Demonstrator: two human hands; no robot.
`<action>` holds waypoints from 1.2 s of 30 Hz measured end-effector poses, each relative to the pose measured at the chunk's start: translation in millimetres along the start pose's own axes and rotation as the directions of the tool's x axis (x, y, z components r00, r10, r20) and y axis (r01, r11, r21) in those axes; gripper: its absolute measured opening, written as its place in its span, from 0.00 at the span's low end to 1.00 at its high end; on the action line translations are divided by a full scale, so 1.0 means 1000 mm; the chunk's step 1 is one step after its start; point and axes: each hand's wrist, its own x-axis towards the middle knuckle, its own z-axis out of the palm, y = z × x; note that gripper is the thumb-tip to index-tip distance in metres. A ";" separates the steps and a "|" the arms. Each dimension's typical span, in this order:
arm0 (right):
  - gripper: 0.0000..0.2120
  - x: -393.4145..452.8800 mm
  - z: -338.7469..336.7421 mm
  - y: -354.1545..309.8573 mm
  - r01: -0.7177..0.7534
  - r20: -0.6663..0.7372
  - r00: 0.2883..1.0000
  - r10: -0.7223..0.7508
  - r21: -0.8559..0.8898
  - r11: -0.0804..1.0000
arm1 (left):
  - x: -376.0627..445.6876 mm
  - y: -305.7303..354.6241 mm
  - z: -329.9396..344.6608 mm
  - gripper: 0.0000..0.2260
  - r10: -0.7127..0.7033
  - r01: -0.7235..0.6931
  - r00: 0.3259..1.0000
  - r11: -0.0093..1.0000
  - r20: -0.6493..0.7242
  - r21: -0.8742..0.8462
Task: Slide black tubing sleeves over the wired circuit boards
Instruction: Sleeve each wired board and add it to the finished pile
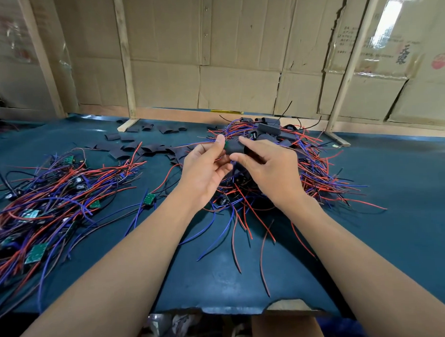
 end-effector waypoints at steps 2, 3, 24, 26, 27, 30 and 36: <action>0.19 0.000 -0.001 0.001 0.027 0.004 1.000 -0.027 -0.030 0.999 | -0.001 -0.002 0.003 0.10 -0.007 0.007 1.000 1.000 0.005 0.004; 0.19 0.001 -0.002 0.002 0.041 0.007 0.999 -0.041 -0.048 0.998 | -0.002 -0.002 0.004 0.11 -0.006 0.006 1.000 1.000 0.013 0.012; 0.20 0.004 -0.007 0.010 0.083 0.038 0.996 -0.079 -0.119 0.989 | -0.001 -0.005 -0.002 0.04 0.028 -0.030 0.999 0.999 0.044 0.040; 0.20 0.004 -0.007 0.009 0.094 0.055 0.995 -0.088 -0.120 0.988 | -0.001 -0.005 -0.002 0.03 0.034 -0.035 0.999 0.999 0.038 0.040; 0.20 0.003 -0.008 0.009 0.096 0.060 0.994 -0.089 -0.119 0.988 | -0.002 -0.005 -0.002 0.03 0.033 -0.035 0.999 0.999 0.037 0.041; 0.20 0.005 -0.011 0.010 0.099 0.079 0.993 -0.090 -0.112 0.989 | -0.003 -0.004 -0.001 0.04 0.036 -0.038 0.999 0.998 0.035 0.057; 0.19 0.005 -0.013 0.011 0.097 0.093 0.992 -0.086 -0.113 0.989 | -0.004 -0.003 0.002 0.06 0.064 -0.066 0.997 0.994 0.031 0.092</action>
